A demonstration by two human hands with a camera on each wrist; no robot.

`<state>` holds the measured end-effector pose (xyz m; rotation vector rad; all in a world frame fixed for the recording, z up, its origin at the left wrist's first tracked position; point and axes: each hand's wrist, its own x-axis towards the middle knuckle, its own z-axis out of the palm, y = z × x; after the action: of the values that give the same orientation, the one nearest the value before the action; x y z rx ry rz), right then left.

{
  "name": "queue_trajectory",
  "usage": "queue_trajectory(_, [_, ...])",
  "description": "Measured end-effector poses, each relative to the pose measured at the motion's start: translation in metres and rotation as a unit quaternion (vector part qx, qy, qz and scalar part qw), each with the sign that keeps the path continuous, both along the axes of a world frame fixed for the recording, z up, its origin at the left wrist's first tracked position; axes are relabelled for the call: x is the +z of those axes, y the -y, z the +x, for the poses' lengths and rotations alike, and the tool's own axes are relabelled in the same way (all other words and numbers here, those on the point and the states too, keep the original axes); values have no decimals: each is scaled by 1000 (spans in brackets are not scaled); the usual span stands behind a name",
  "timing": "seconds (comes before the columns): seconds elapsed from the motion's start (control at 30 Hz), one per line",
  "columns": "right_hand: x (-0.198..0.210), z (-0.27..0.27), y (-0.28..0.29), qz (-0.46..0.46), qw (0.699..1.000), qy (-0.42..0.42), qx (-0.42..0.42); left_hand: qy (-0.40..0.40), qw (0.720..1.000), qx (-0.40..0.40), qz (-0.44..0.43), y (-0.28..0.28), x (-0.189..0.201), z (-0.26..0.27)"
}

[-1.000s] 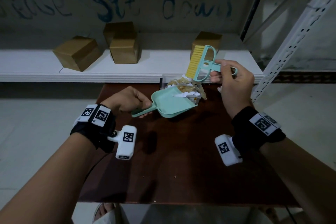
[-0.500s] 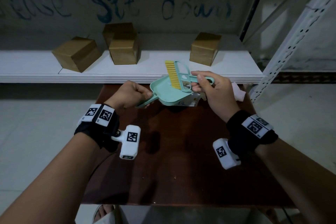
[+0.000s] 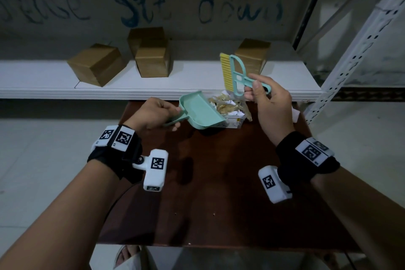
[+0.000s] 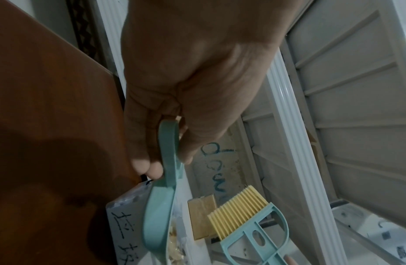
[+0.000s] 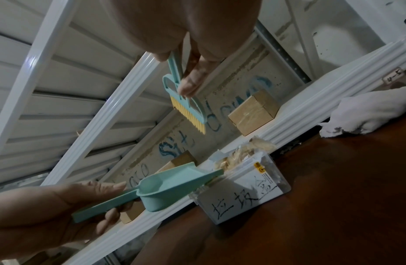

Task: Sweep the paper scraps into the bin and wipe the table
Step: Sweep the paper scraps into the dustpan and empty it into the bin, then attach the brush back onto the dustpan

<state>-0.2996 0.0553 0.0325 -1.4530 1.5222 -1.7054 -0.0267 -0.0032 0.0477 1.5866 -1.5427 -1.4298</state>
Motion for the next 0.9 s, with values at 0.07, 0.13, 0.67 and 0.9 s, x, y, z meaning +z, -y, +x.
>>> queue_trajectory(0.07, [2, 2, -1, -15, 1000, -2, -2, -64, 997, 37, 23, -2, 0, -2])
queue_trajectory(0.13, [5, 3, -3, -38, 999, -19, -15, -109, 992, 56, 14, -3, 2, -4])
queue_trajectory(0.67, [8, 5, -15, -128, 932, -328, 88, -211, 972, -27, 102, -17, 11, -28])
queue_trajectory(0.9, [3, 5, -19, -133, 902, -393, 114, -205, 970, -65, 110, -22, 10, -31])
